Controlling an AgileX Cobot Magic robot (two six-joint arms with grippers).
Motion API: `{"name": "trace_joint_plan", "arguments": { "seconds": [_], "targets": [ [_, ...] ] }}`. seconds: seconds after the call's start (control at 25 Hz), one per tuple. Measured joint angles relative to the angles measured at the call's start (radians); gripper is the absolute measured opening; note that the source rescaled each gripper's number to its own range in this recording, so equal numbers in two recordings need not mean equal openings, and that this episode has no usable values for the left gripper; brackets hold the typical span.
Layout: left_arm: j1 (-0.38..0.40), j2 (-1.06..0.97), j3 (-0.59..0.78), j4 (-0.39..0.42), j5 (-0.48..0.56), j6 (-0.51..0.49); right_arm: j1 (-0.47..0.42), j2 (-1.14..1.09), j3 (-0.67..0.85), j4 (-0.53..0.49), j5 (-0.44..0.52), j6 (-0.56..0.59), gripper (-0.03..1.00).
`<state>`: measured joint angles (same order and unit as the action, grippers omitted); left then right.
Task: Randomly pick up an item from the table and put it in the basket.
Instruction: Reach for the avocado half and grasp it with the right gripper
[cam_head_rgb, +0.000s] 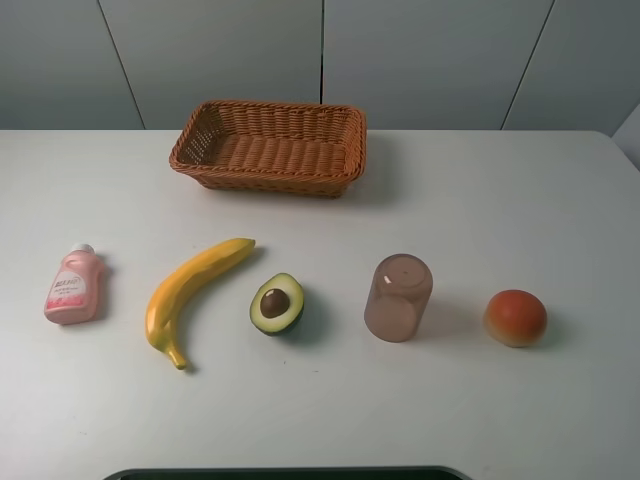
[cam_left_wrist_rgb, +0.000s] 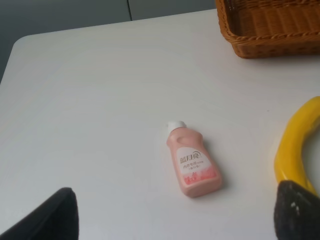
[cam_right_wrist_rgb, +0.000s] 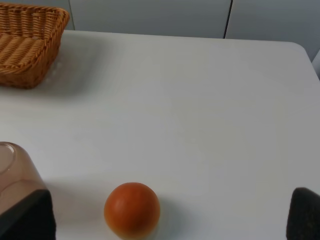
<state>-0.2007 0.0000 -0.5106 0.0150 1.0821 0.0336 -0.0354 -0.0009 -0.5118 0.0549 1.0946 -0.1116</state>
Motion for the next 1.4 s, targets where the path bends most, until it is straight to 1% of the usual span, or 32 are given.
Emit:
{"name": "trace_joint_plan", "arguments": {
  "seconds": [0.92, 1.4],
  "targets": [
    [0.0, 0.0, 0.0, 0.0, 0.0, 0.0, 0.0, 0.0, 0.0, 0.0, 0.0, 0.0, 1.0],
    [0.0, 0.0, 0.0, 0.0, 0.0, 0.0, 0.0, 0.0, 0.0, 0.026, 0.0, 0.014, 1.0]
  ]
}}
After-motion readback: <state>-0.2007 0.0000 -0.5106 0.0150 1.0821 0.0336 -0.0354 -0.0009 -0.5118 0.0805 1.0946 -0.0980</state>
